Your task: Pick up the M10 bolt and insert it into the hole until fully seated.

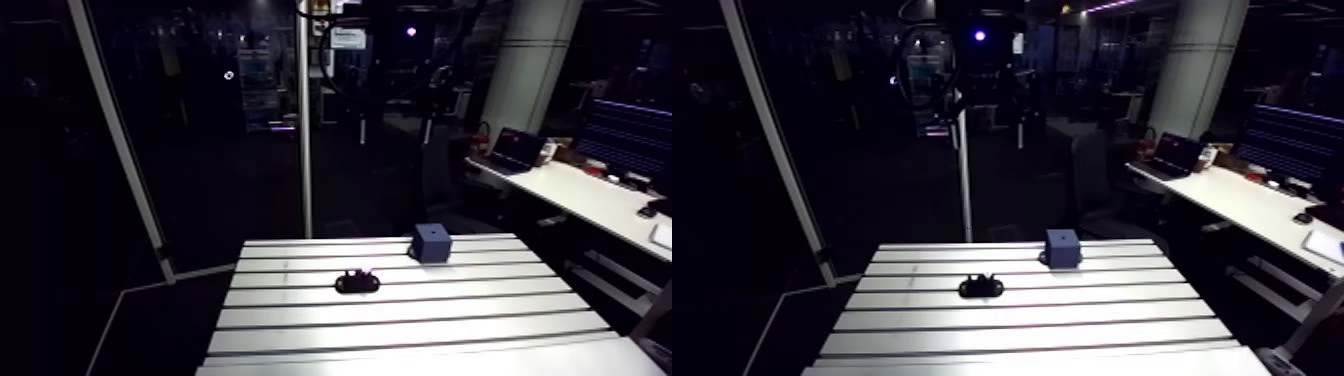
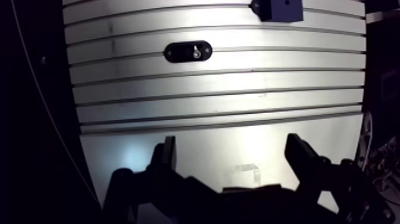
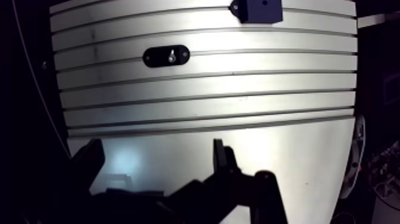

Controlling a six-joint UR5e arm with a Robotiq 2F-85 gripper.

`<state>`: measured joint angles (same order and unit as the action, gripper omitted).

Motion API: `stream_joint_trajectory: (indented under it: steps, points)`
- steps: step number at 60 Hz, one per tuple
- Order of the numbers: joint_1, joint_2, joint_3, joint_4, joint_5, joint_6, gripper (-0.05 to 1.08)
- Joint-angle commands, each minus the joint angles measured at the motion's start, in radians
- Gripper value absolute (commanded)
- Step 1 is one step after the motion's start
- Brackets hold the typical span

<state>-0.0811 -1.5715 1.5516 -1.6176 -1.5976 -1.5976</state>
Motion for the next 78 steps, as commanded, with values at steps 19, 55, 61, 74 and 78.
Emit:
stream_joint_trajectory:
  steps: [19,55,61,74,78]
  points:
    - [0.014,0.048,-0.035,0.008,0.035,-0.023,0.0]
    - [0.021,0.062,0.095,-0.164,0.027,-0.024,0.0]
    - [0.021,0.088,0.143,-0.245,0.022,-0.026,0.0]
    - [0.033,0.121,0.236,-0.394,0.029,-0.053,0.0]
    - [0.034,0.124,0.267,-0.47,0.029,-0.069,0.0]
